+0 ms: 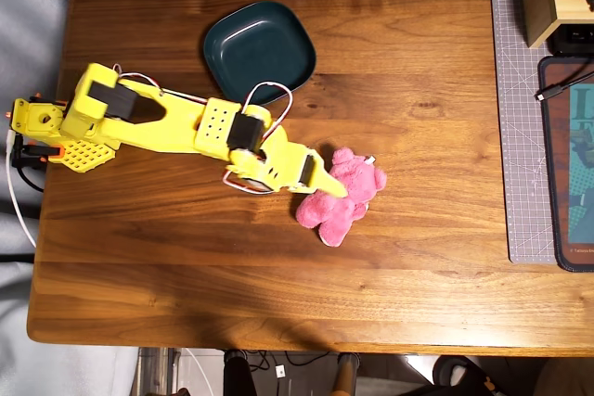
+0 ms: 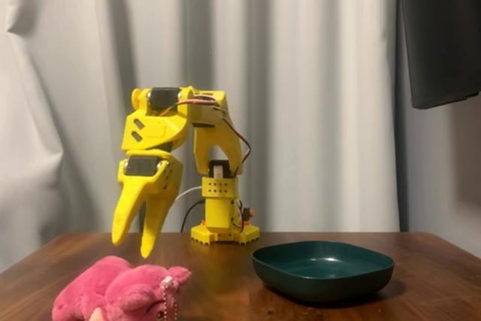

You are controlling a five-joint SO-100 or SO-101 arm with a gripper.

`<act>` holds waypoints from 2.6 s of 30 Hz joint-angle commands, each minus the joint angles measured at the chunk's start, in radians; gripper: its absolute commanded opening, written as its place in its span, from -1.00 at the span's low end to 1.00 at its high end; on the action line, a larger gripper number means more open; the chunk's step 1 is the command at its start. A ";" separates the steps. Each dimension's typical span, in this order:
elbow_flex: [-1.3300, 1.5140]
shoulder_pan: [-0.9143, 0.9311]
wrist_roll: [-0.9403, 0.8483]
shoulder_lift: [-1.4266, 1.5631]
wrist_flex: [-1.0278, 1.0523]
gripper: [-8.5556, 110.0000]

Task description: Grasp a strawberry bear and put it in the bin.

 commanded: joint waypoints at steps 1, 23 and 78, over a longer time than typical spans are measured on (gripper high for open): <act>-0.074 0.025 -0.006 0.018 0.008 -0.23; -0.333 0.052 0.009 -0.242 0.064 0.05; -1.121 -0.026 0.011 -0.664 0.350 -0.86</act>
